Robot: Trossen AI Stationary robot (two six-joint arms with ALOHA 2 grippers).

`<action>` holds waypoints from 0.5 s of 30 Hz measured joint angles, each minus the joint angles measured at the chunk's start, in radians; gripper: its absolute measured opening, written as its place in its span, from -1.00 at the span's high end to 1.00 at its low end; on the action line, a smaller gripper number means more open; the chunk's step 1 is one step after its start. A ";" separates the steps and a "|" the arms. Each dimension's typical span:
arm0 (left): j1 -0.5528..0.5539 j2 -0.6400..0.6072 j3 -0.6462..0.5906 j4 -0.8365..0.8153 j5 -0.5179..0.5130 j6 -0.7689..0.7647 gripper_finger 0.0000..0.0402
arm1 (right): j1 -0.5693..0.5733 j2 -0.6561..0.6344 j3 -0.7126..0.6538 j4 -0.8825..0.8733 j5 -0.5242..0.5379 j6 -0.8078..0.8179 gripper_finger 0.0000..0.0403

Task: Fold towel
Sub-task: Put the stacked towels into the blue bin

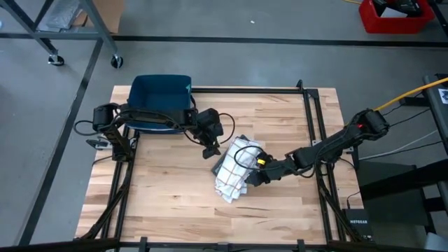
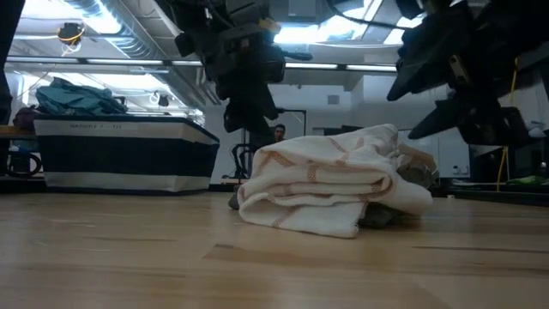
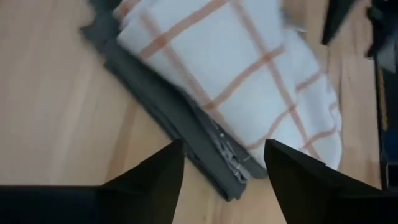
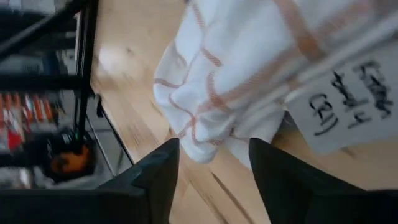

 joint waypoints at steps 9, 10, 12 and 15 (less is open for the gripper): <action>0.008 0.100 0.000 0.009 -0.001 -0.226 -0.07 | 0.000 0.001 0.000 -0.020 -0.014 0.073 0.03; 0.008 0.112 0.000 0.018 0.000 -0.242 -0.07 | 0.000 0.001 0.000 -0.041 -0.014 0.073 0.05; 0.008 0.129 0.000 0.039 0.000 -0.260 -0.07 | 0.001 0.001 0.000 -0.080 -0.018 0.073 0.08; 0.008 0.137 0.000 0.050 0.002 -0.259 -0.06 | 0.001 0.001 0.000 -0.138 -0.044 0.073 0.12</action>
